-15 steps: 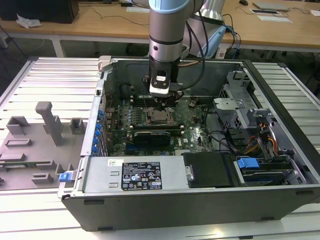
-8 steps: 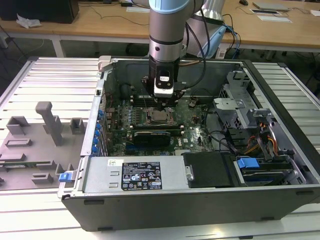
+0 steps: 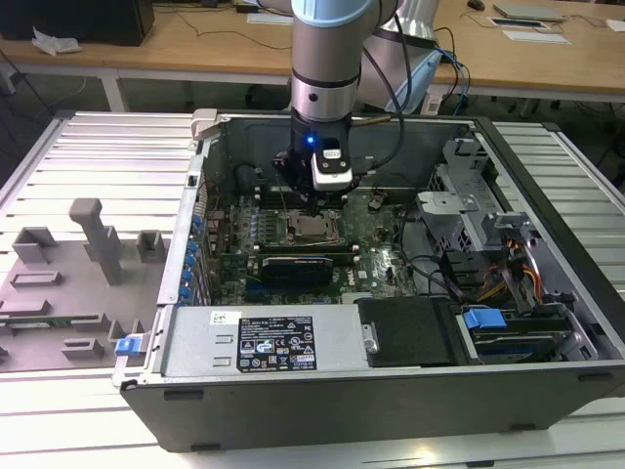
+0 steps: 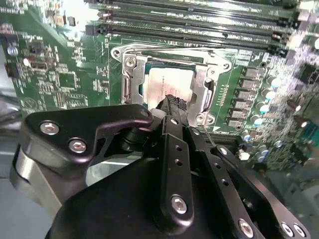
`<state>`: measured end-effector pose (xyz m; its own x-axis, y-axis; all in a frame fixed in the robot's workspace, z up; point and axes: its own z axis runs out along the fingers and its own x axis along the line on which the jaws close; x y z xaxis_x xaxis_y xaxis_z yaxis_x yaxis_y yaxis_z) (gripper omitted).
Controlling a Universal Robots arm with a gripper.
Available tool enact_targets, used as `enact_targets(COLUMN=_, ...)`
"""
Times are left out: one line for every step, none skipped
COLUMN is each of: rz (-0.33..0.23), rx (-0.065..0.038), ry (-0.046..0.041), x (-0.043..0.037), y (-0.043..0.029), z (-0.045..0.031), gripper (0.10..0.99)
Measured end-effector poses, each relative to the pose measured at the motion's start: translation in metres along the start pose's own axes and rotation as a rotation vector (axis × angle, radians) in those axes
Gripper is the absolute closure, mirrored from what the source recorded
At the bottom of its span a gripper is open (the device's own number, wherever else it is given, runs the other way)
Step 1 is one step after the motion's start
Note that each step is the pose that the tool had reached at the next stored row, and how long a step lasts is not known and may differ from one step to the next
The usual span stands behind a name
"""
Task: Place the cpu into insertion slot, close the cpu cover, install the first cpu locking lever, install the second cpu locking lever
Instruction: 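Close the cpu cover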
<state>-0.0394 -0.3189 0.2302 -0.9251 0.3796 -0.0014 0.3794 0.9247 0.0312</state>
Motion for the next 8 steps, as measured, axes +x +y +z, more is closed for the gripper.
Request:
enact_targets(rz=-0.034, rx=0.0, ry=0.001, x=0.0, y=-0.0001, z=0.0001, gripper=0.98)
enact_targets(rz=-0.053, rx=0.0, ry=0.001, x=0.0, y=-0.0001, z=0.0002, gripper=0.98)
enact_targets(rz=-0.071, rx=-0.001, ry=0.0005, x=0.0, y=-0.0001, z=0.0004, gripper=0.98)
enact_targets(rz=-0.092, rx=-0.002, ry=-0.0015, x=0.0, y=0.0, z=0.0007, gripper=0.98)
enact_targets(rz=-0.107, rx=-0.003, ry=-0.0047, x=0.0, y=0.0, z=0.001, gripper=0.98)
enact_targets(rz=-0.123, rx=-0.005, ry=-0.0079, x=0.0, y=0.0, z=0.0013, gripper=0.98)
enact_targets(rz=-0.139, rx=-0.006, ry=-0.0105, x=0.0, y=0.0, z=0.0015, gripper=0.98)
enact_targets(rz=-0.158, rx=-0.007, ry=-0.0129, x=0.0, y=0.0, z=0.0018, gripper=0.98)
